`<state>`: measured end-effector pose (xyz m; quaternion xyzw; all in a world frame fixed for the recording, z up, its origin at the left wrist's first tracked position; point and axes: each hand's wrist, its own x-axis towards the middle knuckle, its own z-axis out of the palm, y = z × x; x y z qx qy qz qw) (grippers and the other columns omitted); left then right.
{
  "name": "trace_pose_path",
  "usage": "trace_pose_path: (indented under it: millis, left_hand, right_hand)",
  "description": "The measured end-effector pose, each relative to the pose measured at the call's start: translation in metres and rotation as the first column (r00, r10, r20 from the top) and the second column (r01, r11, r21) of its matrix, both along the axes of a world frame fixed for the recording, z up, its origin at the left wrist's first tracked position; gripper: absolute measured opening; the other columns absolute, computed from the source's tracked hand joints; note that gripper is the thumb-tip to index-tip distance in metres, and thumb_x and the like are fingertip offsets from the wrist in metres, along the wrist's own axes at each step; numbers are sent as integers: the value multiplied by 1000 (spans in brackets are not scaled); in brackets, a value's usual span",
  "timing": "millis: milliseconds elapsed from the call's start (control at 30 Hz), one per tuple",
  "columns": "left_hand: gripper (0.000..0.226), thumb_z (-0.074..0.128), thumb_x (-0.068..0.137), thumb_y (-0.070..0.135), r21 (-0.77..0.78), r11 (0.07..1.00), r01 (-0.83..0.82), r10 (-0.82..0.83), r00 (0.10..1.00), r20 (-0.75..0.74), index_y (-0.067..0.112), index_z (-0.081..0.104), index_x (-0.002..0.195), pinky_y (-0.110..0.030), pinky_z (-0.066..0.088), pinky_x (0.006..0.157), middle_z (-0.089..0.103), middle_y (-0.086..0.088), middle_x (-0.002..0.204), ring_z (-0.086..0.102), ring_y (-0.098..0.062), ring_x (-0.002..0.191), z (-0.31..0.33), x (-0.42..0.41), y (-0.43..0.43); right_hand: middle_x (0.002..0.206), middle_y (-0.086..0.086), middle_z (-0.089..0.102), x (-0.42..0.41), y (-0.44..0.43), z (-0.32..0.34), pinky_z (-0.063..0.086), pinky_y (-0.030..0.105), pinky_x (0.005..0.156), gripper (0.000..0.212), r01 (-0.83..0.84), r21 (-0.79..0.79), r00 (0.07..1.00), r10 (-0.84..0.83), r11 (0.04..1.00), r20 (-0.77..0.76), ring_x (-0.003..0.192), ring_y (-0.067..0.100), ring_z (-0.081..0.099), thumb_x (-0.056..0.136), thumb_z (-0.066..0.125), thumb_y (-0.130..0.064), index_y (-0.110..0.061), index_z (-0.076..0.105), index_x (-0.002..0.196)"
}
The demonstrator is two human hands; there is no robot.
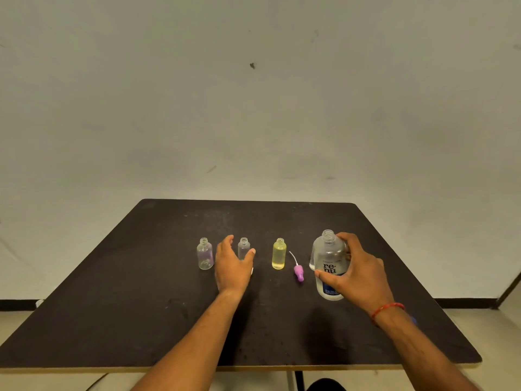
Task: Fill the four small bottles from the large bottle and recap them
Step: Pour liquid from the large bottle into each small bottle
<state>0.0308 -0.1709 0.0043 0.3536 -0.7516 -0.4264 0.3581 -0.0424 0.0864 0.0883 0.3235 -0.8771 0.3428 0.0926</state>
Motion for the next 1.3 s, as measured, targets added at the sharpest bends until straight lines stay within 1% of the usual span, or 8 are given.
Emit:
trace_pose_path:
  millis: [133, 233, 333, 533, 733, 867, 1100, 1300]
  left_hand:
    - [69, 79, 87, 34, 9, 999, 39, -39, 996, 83, 14, 48, 145, -42, 47, 110, 55, -3, 145, 52, -24, 133, -4, -10, -4]
    - [45, 77, 89, 28, 6, 998, 68, -68, 992, 107, 18, 60, 129, -37, 49, 102, 66, 2, 122, 60, -23, 120, -6, -14, -6]
    - [23, 72, 92, 27, 24, 997, 77, -80, 991, 111, 21, 66, 113, -41, 51, 98, 68, 8, 100, 64, -23, 110, -9, -13, -9]
    - [14, 71, 93, 26, 1, 996, 86, -86, 996, 22, 21, 65, 105, -35, 54, 87, 70, 4, 102, 66, -17, 98, 1, -4, -10]
    - [25, 71, 95, 27, -99, 990, 97, -104, 993, -64, 19, 67, 118, -25, 51, 88, 68, 4, 111, 63, -12, 103, 15, 12, -10]
    - [33, 73, 94, 30, -137, 986, 95, -109, 990, -93, 21, 67, 125, -17, 45, 86, 67, 6, 118, 61, -8, 105, 24, 21, -9]
    - [41, 75, 91, 36, -226, 961, 162, -187, 978, -94, 31, 64, 130, -8, 44, 85, 62, 15, 113, 61, -5, 104, 32, 37, -4]
    - [41, 74, 92, 38, -314, 923, 224, -266, 959, -97, 35, 63, 131, -23, 52, 93, 63, 12, 110, 62, -8, 106, 36, 46, 2]
  right_hand:
    - [105, -20, 57, 1, -3, 3, 47, 46, 99, 80, 11, 9, 1000, -10, 1000, -16, 97, 12, 65, 60, 83, -54, -43, 34, 122]
    - [109, -17, 61, 0, -5, 4, 46, 44, 100, 79, 12, 6, 1000, -12, 1000, -22, 98, 12, 65, 61, 83, -55, -43, 34, 122]
    - [114, -14, 62, 0, -7, 5, 44, 43, 101, 80, 8, 12, 1000, -8, 1000, -12, 100, 12, 64, 62, 82, -56, -43, 33, 123]
    - [109, -18, 60, 2, -13, 6, 45, 43, 100, 78, -20, 6, 1000, 20, 1000, -18, 99, 11, 64, 60, 78, -61, -45, 34, 122]
    - [109, -16, 64, 3, -24, 9, 52, 47, 92, 80, -58, 30, 996, 60, 998, -64, 94, 10, 66, 57, 71, -69, -46, 34, 123]
    - [112, -17, 63, 5, -32, 13, 45, 43, 96, 80, -71, 37, 991, 75, 997, -114, 98, 7, 63, 61, 78, -61, -45, 35, 127]
    - [114, -18, 61, 8, -49, 21, 41, 38, 90, 78, -95, 114, 976, 115, 989, -185, 104, 7, 59, 65, 75, -60, -45, 38, 132]
    - [113, -13, 57, 5, -60, 27, 38, 38, 90, 80, -58, 276, 959, 131, 959, -252, 105, 11, 55, 68, 67, -63, -47, 31, 137]
